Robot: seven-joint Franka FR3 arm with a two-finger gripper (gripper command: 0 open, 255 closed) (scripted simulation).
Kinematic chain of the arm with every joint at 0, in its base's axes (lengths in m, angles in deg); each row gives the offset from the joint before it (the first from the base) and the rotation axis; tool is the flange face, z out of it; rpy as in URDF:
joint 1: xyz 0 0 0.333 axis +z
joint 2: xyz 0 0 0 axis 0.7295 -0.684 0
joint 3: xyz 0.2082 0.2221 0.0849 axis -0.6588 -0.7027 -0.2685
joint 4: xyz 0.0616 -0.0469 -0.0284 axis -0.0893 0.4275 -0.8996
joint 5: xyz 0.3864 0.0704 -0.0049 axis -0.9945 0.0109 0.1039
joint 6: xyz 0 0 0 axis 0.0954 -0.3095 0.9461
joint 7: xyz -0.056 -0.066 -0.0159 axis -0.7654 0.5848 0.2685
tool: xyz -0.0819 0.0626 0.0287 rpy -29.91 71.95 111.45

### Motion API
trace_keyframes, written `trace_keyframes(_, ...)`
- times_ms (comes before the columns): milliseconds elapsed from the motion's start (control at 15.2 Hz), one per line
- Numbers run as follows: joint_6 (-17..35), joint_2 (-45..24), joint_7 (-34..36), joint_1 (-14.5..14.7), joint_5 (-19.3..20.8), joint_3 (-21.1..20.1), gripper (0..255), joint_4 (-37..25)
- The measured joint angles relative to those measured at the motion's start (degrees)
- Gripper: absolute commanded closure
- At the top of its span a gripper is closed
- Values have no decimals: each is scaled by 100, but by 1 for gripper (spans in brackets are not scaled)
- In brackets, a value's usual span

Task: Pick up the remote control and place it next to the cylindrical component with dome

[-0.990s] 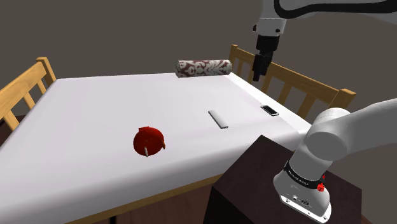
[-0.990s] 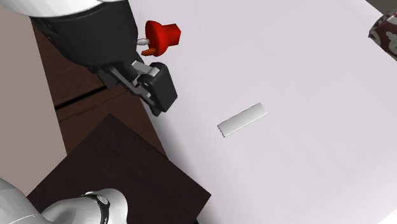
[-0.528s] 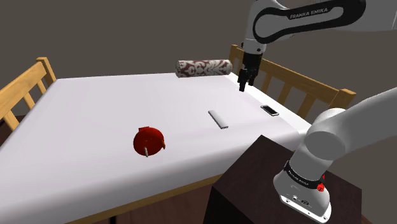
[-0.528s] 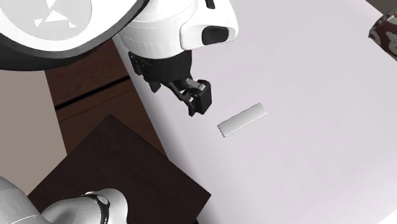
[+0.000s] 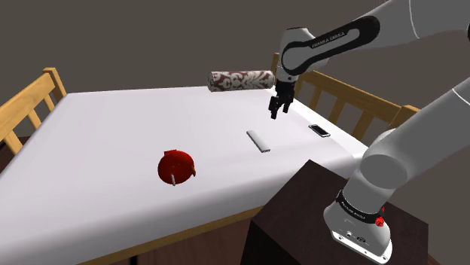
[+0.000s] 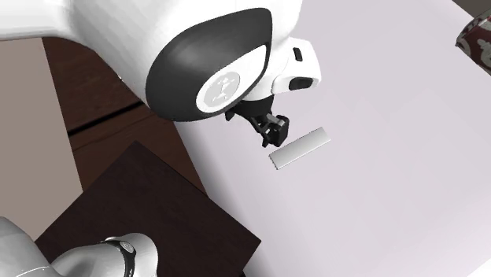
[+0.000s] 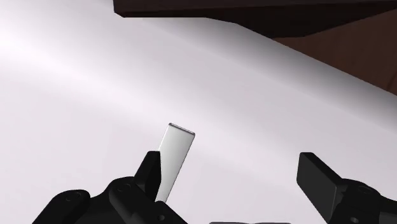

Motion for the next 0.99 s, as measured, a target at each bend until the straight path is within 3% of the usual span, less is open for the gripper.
trace_keyframes(528,1480,-1783,15,-120,-178,220,0,-417)
trace_keyframes(990,2333,-3366,-77,-263,-563,286,0,-1218)
